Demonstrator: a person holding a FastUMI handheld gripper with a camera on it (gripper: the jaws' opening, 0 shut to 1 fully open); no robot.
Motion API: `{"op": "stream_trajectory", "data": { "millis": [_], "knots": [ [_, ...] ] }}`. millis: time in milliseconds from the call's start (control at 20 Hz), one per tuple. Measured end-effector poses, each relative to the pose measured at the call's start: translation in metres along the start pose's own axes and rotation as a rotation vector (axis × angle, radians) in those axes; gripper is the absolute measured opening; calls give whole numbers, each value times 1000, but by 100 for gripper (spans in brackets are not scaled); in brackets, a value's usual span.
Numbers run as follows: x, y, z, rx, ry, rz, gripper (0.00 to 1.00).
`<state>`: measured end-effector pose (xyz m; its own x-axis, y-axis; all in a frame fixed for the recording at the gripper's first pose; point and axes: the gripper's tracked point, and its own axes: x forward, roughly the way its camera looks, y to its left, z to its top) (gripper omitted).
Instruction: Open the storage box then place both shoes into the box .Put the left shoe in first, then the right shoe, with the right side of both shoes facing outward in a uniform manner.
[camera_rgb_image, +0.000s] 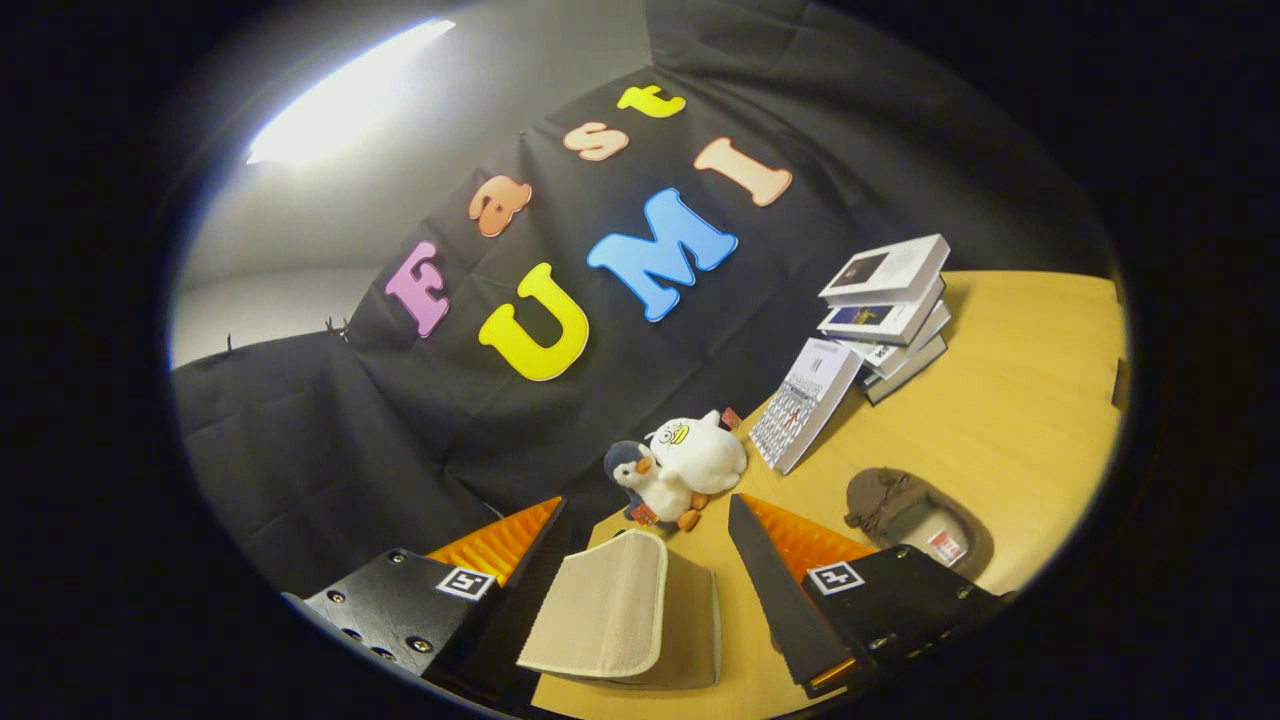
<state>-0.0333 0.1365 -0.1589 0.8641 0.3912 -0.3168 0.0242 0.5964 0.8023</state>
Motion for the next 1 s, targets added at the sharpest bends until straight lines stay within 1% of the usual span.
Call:
{"op": "stream_trajectory", "data": {
  "millis": [100, 300, 750, 1000],
  "knots": [
    [4, -5, -16, 71, 36, -3, 97],
    [15, -13, -52, 122, 103, -3, 98],
    [34, -6, -124, 314, 284, 48, 98],
    [43, -1, -157, 486, 386, 78, 97]
  ]
}}
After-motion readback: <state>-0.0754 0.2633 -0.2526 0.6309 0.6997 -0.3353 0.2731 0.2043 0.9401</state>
